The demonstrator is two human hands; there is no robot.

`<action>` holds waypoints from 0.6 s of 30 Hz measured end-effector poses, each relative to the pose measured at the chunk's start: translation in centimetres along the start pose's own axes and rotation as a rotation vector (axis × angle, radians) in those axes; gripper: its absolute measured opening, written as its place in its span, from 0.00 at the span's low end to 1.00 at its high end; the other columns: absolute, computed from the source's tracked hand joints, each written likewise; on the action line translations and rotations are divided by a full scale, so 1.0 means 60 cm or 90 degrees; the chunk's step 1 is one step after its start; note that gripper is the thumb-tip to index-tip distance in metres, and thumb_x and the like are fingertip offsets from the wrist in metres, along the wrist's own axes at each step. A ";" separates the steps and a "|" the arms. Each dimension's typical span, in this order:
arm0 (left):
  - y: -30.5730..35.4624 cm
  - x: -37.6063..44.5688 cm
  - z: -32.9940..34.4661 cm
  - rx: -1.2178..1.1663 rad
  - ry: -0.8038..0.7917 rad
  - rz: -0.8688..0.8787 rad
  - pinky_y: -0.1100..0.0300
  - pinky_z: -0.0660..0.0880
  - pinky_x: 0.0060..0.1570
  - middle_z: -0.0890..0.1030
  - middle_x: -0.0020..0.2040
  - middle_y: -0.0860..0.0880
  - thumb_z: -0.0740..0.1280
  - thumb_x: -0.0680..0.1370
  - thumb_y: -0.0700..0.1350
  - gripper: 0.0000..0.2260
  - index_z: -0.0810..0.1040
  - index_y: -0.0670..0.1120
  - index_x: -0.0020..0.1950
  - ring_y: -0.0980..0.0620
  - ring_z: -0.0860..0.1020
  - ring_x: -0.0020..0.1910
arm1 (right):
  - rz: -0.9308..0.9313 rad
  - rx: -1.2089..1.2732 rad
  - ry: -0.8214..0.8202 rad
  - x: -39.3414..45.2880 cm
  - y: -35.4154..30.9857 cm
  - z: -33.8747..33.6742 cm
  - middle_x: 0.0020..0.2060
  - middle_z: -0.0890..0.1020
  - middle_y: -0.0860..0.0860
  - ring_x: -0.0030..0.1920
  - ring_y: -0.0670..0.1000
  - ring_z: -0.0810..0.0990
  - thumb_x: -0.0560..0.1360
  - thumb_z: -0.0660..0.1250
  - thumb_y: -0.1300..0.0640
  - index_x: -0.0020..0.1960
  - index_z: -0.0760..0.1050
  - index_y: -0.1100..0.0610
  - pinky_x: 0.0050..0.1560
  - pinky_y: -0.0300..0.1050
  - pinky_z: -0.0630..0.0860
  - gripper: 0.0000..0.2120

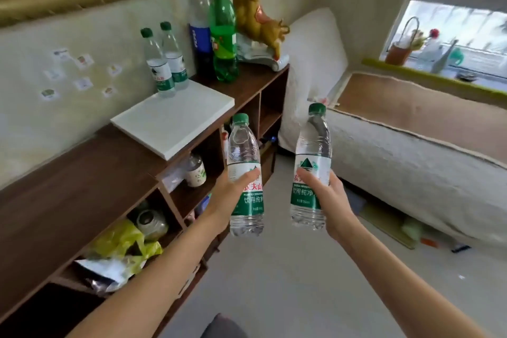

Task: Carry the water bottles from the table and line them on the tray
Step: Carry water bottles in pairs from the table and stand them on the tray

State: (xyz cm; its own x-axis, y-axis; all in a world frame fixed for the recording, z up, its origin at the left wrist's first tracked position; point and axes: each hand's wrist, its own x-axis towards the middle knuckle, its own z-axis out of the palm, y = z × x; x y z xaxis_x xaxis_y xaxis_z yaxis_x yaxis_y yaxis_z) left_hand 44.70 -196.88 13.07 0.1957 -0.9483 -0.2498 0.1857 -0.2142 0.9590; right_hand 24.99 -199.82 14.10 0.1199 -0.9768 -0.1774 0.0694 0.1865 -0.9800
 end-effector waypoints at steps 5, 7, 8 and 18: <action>0.037 0.130 -0.066 0.027 0.087 0.123 0.58 0.80 0.47 0.84 0.52 0.48 0.72 0.74 0.46 0.17 0.76 0.49 0.61 0.48 0.83 0.51 | -0.013 -0.036 -0.109 0.176 -0.017 0.088 0.46 0.86 0.46 0.45 0.48 0.86 0.64 0.74 0.43 0.51 0.77 0.39 0.40 0.41 0.80 0.15; 0.063 0.181 -0.100 0.043 0.132 0.153 0.67 0.78 0.42 0.85 0.47 0.55 0.75 0.69 0.51 0.18 0.77 0.53 0.57 0.54 0.83 0.48 | -0.012 -0.055 -0.137 0.239 -0.022 0.134 0.48 0.86 0.47 0.46 0.49 0.85 0.64 0.74 0.43 0.55 0.76 0.42 0.44 0.44 0.81 0.20; 0.078 0.205 -0.118 0.044 0.154 0.160 0.68 0.77 0.40 0.84 0.46 0.56 0.74 0.67 0.54 0.19 0.76 0.54 0.55 0.55 0.83 0.48 | -0.010 -0.062 -0.154 0.268 -0.025 0.157 0.48 0.85 0.48 0.46 0.49 0.85 0.65 0.73 0.43 0.56 0.75 0.44 0.45 0.46 0.81 0.21; 0.141 0.365 -0.255 0.003 0.373 0.192 0.67 0.78 0.39 0.85 0.45 0.57 0.76 0.63 0.55 0.23 0.76 0.54 0.55 0.56 0.84 0.46 | -0.048 -0.122 -0.335 0.497 -0.061 0.352 0.50 0.84 0.41 0.50 0.45 0.84 0.67 0.74 0.45 0.56 0.73 0.37 0.53 0.47 0.79 0.19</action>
State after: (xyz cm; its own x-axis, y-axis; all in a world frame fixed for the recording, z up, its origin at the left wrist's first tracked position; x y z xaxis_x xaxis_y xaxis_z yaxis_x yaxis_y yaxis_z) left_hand 65.32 -215.88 13.66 0.7302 -0.6833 -0.0005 0.0365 0.0383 0.9986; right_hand 49.20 -227.39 14.28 0.6030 -0.7932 -0.0848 -0.0774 0.0476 -0.9959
